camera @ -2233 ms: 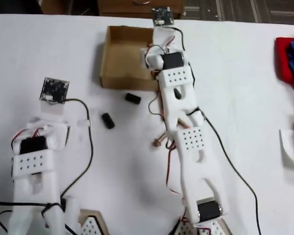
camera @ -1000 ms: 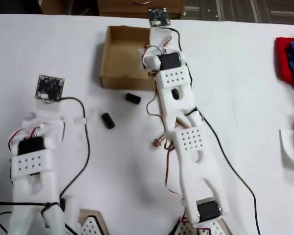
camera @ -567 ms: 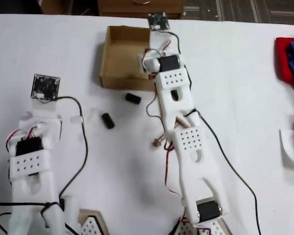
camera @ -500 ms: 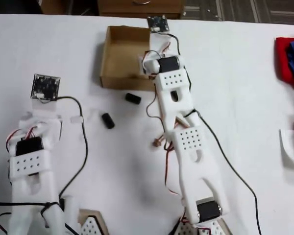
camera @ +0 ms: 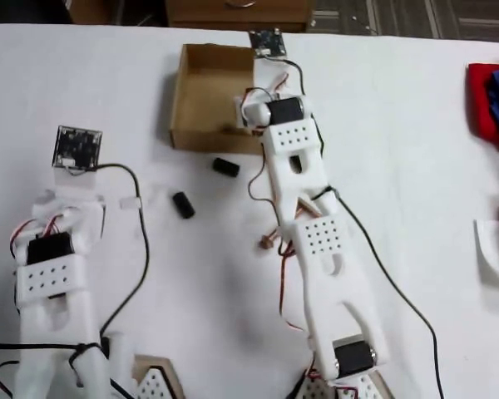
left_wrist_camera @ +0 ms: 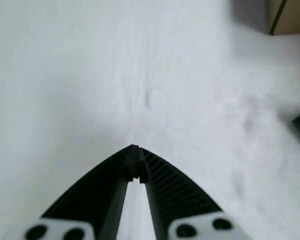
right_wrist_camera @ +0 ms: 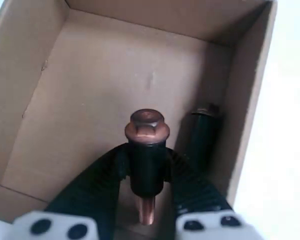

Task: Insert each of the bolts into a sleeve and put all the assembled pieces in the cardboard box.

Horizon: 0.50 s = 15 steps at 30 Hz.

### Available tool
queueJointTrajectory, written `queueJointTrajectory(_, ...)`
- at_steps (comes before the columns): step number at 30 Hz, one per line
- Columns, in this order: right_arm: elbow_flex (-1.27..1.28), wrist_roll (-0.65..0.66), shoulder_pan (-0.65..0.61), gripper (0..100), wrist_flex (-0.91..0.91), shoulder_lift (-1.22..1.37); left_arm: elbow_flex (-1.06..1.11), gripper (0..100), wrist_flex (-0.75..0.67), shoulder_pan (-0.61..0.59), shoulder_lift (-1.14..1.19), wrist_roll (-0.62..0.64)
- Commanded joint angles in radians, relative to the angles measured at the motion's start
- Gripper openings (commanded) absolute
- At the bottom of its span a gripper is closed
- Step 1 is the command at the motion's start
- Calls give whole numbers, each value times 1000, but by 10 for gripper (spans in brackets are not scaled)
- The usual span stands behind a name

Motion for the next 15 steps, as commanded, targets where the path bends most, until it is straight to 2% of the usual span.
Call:
queueJointTrajectory(1, -46, -12, 1, 23, -24, -13, -4, 24, -15, -9, -12, -5)
queueJointTrajectory(15, -51, -11, 1, 29, -24, 35, -2, 24, -12, -9, -12, -6)
